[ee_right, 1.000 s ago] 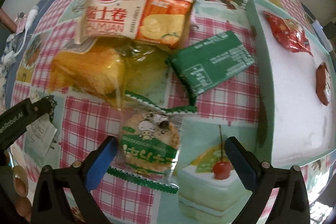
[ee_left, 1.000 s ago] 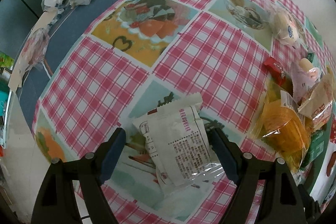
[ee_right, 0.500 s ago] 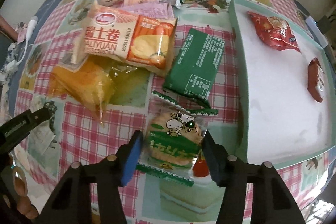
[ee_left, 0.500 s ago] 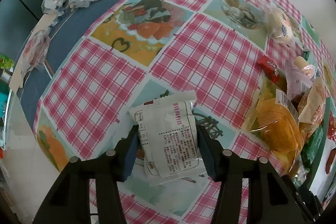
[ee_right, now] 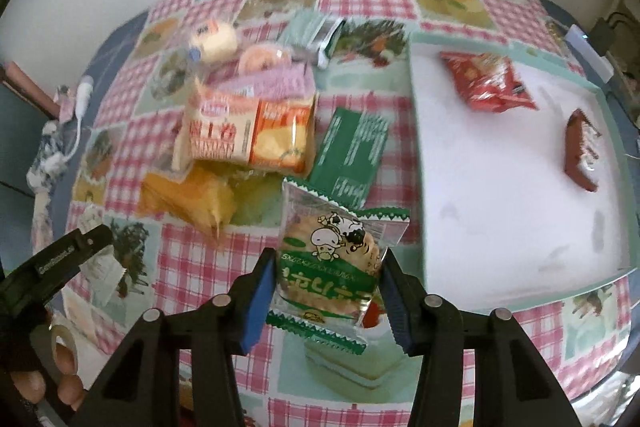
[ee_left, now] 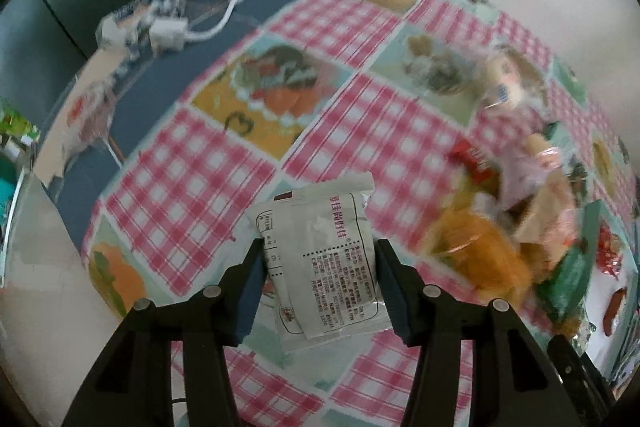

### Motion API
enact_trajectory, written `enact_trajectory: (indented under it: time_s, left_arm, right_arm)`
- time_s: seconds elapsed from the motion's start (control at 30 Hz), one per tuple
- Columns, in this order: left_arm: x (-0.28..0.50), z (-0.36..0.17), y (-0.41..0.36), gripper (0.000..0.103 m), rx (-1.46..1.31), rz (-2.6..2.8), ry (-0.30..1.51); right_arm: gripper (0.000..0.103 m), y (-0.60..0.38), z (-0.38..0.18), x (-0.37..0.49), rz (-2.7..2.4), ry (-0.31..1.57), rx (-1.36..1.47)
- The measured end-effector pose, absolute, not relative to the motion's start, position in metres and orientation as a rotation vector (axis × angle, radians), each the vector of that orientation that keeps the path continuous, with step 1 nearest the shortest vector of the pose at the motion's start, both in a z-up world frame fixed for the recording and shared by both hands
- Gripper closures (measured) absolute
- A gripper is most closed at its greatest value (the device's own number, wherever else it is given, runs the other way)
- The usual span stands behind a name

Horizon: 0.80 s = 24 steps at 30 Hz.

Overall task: Organize snacks
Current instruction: 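Carry both snacks into the white tray and open both tools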

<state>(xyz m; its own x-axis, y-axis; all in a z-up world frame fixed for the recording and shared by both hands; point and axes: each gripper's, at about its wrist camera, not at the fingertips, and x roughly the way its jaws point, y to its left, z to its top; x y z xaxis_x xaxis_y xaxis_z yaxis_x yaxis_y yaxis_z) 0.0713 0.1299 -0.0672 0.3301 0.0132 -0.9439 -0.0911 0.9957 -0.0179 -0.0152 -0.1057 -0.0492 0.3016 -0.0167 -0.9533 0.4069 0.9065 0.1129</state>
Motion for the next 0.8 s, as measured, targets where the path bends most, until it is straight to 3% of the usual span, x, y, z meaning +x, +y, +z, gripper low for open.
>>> enact_trajectory:
  time_s: [0.37,0.8]
  left_arm:
    - [0.044,-0.019,0.037,0.048,0.035,-0.142,1.165]
    - [0.025,-0.006,-0.077,0.048,0.178,-0.333,1.125]
  right_arm:
    - [0.05,-0.145,-0.043,-0.025,-0.383,1.167,0.483]
    - [0.05,-0.238,-0.049,-0.074,-0.601,1.132,0.711]
